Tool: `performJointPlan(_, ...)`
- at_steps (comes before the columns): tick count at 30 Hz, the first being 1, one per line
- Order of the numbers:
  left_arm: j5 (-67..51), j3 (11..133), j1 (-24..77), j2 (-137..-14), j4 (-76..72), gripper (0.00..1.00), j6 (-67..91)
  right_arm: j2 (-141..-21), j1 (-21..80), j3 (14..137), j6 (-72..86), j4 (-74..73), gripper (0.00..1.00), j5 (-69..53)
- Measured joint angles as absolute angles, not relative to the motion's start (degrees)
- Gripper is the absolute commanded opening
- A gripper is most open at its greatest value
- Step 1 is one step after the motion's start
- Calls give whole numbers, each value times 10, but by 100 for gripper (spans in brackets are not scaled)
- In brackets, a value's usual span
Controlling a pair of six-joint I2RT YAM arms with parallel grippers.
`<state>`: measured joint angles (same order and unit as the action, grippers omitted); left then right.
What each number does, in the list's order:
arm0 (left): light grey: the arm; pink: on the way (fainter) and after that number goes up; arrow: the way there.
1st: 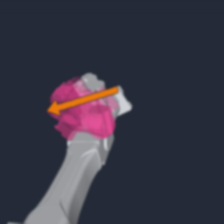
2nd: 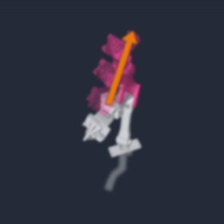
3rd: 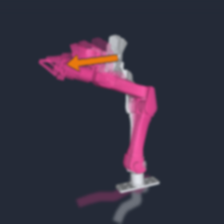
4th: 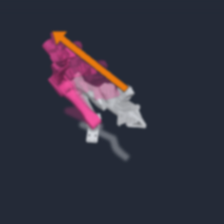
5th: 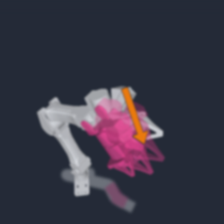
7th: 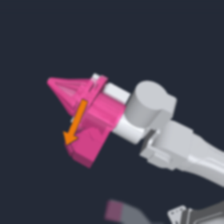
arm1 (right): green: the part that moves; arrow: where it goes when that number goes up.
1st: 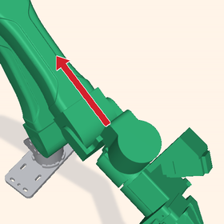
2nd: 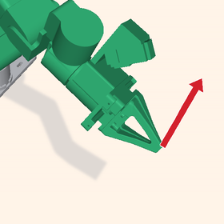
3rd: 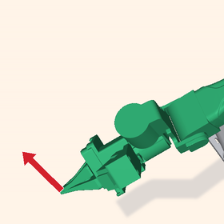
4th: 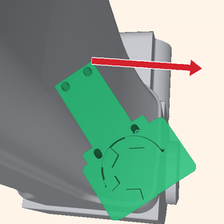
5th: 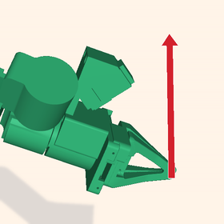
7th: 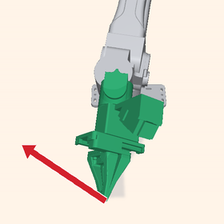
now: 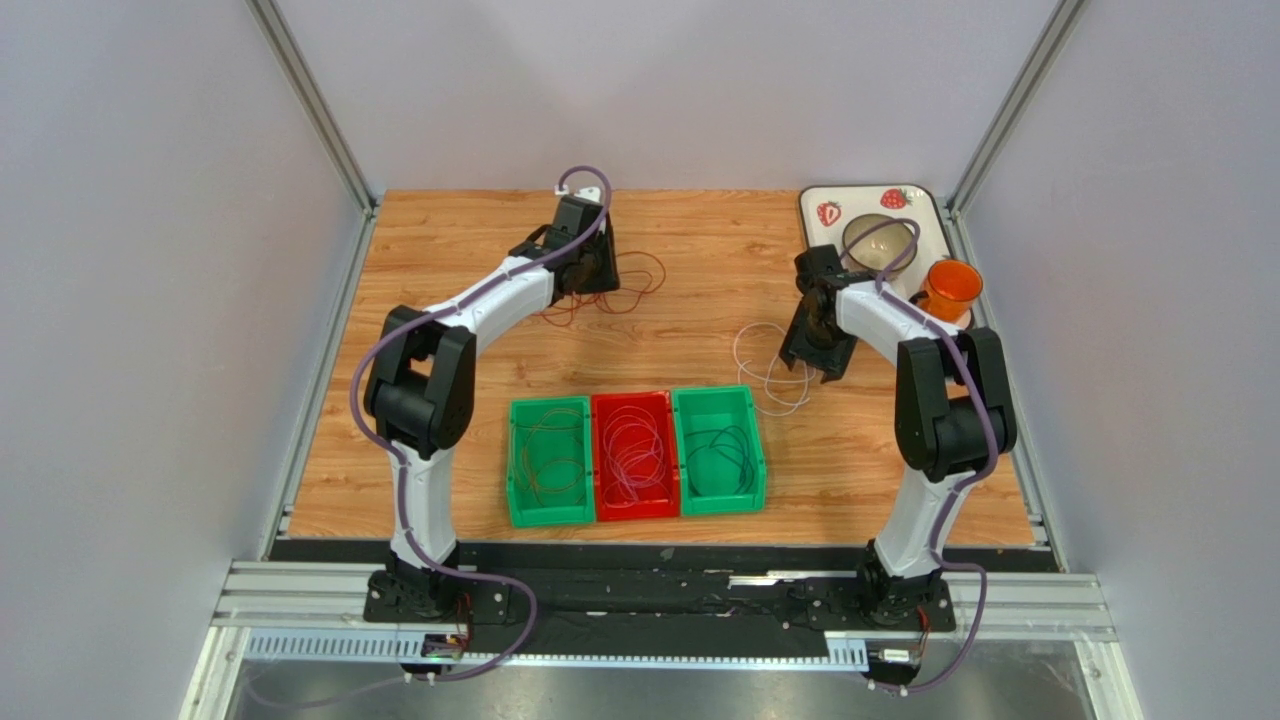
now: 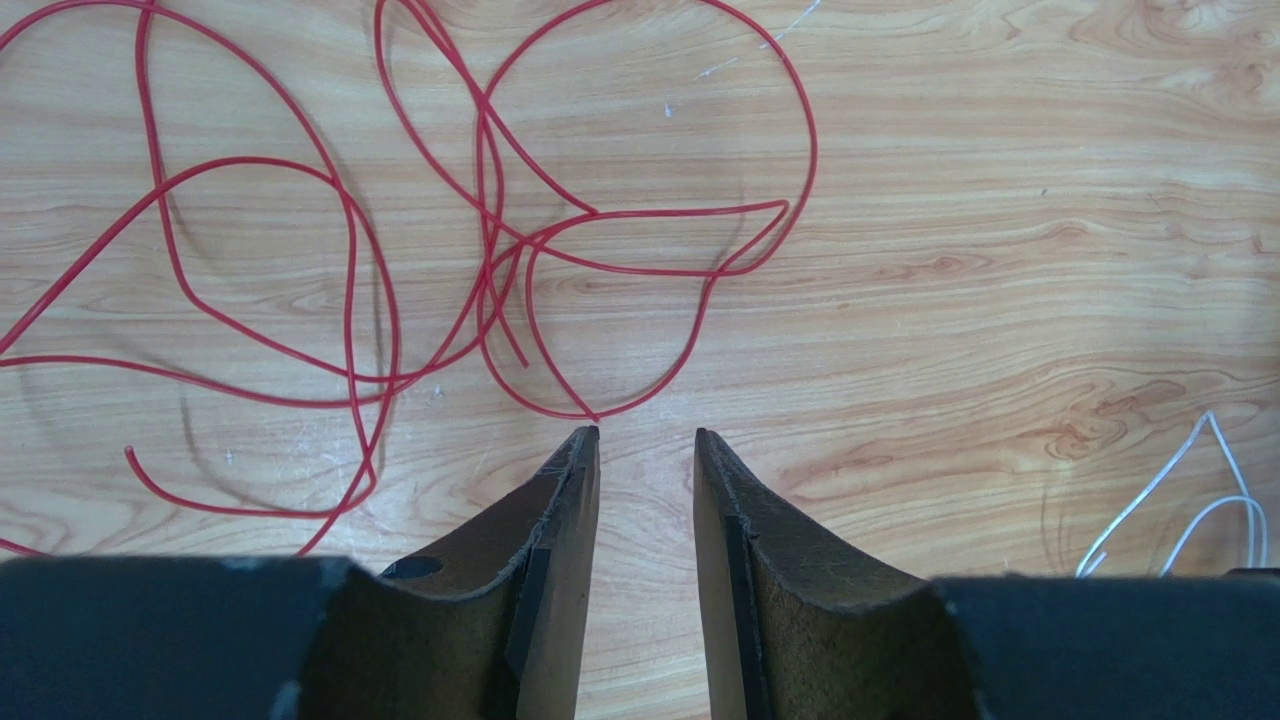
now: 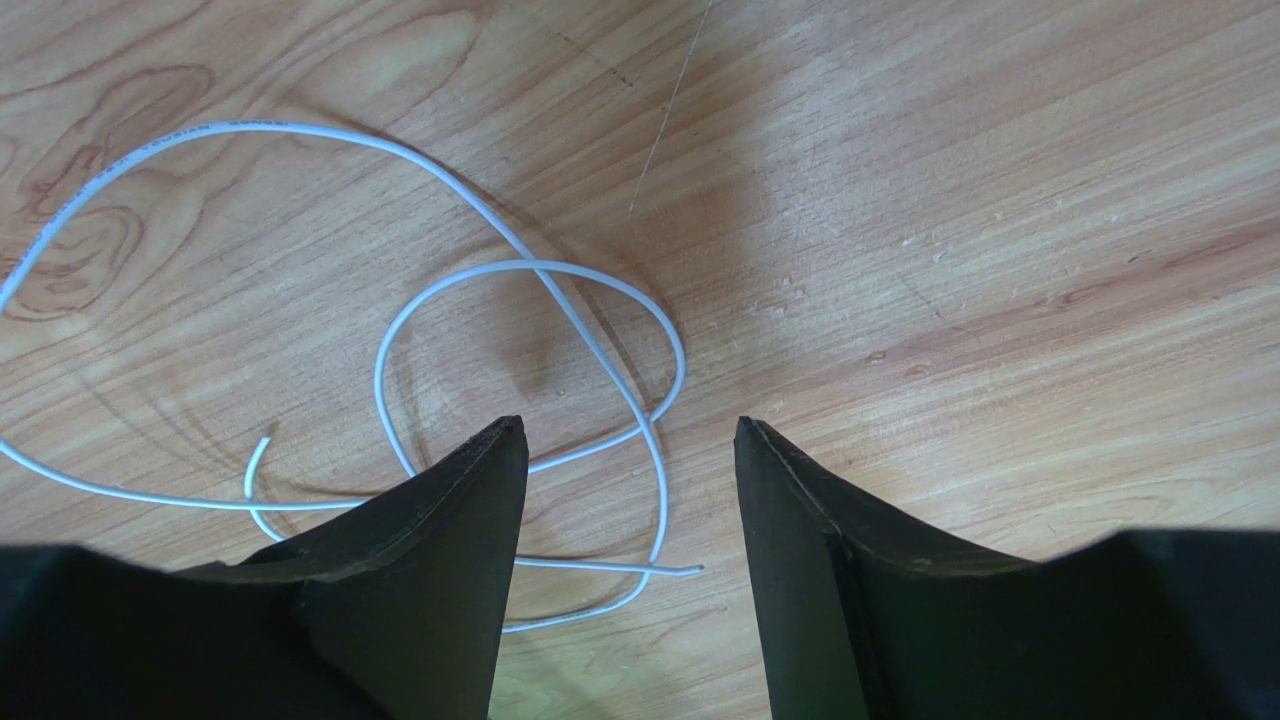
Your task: Untangle the cables
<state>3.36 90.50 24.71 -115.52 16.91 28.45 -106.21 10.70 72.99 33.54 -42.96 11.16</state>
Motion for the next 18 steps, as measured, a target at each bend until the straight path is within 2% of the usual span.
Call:
performJointPlan(7,32,905,246,-1155,169,38,284,-1068,98,730,335,-426,40,102)
performJointPlan(14,32,905,246,-1155,169,38,284,-1078,91,730,334,-426,38,89)
performJointPlan(18,32,905,246,-1155,169,37,284,-1078,90,730,334,-426,29,87)
